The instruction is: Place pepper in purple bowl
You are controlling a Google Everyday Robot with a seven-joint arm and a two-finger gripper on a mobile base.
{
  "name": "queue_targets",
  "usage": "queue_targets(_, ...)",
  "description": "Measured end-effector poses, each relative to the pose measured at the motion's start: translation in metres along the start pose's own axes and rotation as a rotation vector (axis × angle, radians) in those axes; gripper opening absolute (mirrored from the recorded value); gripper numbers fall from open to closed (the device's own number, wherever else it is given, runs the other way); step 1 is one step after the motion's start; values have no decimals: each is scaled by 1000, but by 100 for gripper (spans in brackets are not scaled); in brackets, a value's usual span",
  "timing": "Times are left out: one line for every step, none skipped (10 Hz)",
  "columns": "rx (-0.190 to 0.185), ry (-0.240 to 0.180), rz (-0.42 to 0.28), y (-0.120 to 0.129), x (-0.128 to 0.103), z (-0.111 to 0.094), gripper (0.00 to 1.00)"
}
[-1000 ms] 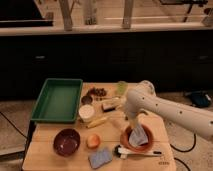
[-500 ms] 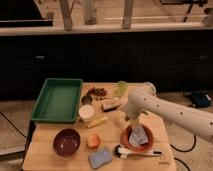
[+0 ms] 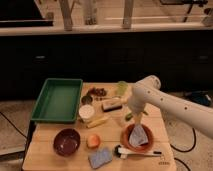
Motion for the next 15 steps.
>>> queue_targets(-5, 2, 9, -1, 5, 0, 80)
queue_targets(-9, 4, 16, -2, 10, 0, 80)
queue_targets(-12, 6, 24, -5, 15, 0, 80)
queue_targets(-17, 7, 29, -5, 19, 0, 80)
queue_targets(-21, 9, 34, -7, 23, 0, 80)
queue_targets(-26, 10, 38, -9, 26, 1, 80)
queue_targets(-30, 9, 41, -11, 30, 2, 80)
queue_targets(-34, 8, 43, -13, 32, 4, 80)
queue_targets(-36, 7, 48, -15, 35, 7, 80)
queue_targets(-43, 5, 55, -15, 39, 12, 80)
queue_targets(-46, 3, 58, -17, 40, 16, 80)
queue_targets(-47, 2, 63, -18, 43, 20, 80)
queue_targets(-51, -1, 70, -20, 47, 26, 80)
queue_targets(-55, -3, 76, -20, 51, 30, 80)
queue_targets(-60, -5, 80, -19, 53, 33, 80)
